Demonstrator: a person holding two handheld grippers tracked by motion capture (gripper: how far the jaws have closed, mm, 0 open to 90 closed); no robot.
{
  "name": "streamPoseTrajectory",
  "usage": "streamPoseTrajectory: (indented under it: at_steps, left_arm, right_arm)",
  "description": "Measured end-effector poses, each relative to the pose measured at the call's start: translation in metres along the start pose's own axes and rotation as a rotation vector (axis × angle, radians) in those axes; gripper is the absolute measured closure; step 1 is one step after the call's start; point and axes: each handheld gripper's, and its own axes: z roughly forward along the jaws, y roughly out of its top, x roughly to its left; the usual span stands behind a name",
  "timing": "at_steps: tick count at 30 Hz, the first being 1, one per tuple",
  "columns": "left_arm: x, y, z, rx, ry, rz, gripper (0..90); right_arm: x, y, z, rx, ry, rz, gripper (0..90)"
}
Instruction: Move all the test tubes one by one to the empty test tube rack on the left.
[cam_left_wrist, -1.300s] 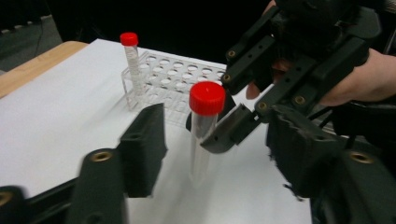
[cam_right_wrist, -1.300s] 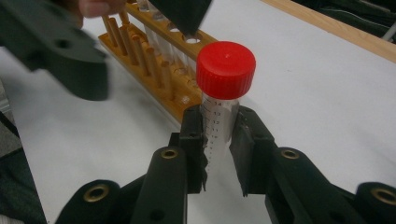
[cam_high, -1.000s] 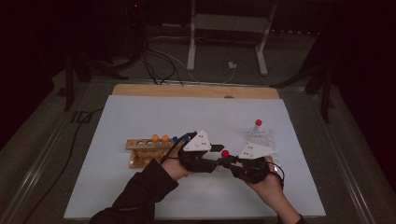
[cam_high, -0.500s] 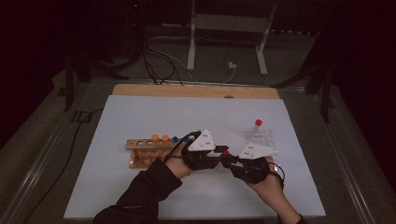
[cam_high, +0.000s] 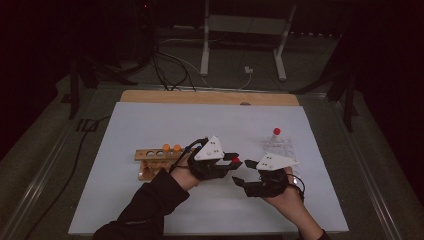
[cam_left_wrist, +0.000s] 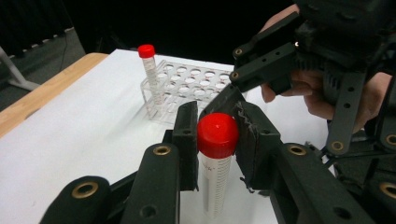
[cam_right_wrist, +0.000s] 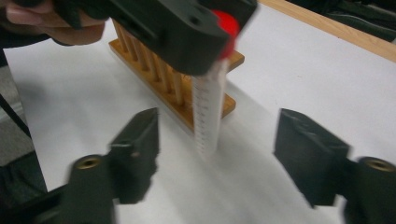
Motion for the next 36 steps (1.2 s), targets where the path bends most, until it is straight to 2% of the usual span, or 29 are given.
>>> streamPoseTrajectory:
  at_steps: [6, 10, 15, 19, 27, 36]
  left_arm:
    - [0.003, 0.001, -0.02, 0.0, 0.03, -0.002, 72.0]
    - [0.007, -0.001, -0.033, -0.001, 0.055, -0.013, 72.0]
    - [0.011, -0.005, -0.052, 0.0, 0.092, -0.018, 71.9]
    - [0.014, -0.009, -0.066, 0.0, 0.119, -0.037, 71.9]
    - [0.017, -0.018, -0.092, 0.009, 0.172, -0.046, 71.9]
    - [0.027, -0.036, -0.128, 0.023, 0.261, -0.082, 71.9]
  right_arm:
    - [-0.003, 0.001, 0.0, -0.003, -0.011, 0.045, 4.8]
    - [-0.006, 0.001, 0.0, -0.007, -0.025, 0.068, 0.0]
    - [-0.008, 0.0, -0.003, -0.026, -0.002, 0.064, 0.0]
    - [-0.009, 0.0, -0.004, -0.026, -0.015, 0.054, 0.0]
    - [-0.009, 0.001, -0.006, -0.034, -0.023, 0.056, 0.0]
    - [-0.009, 0.002, -0.006, -0.042, -0.021, 0.053, 0.0]
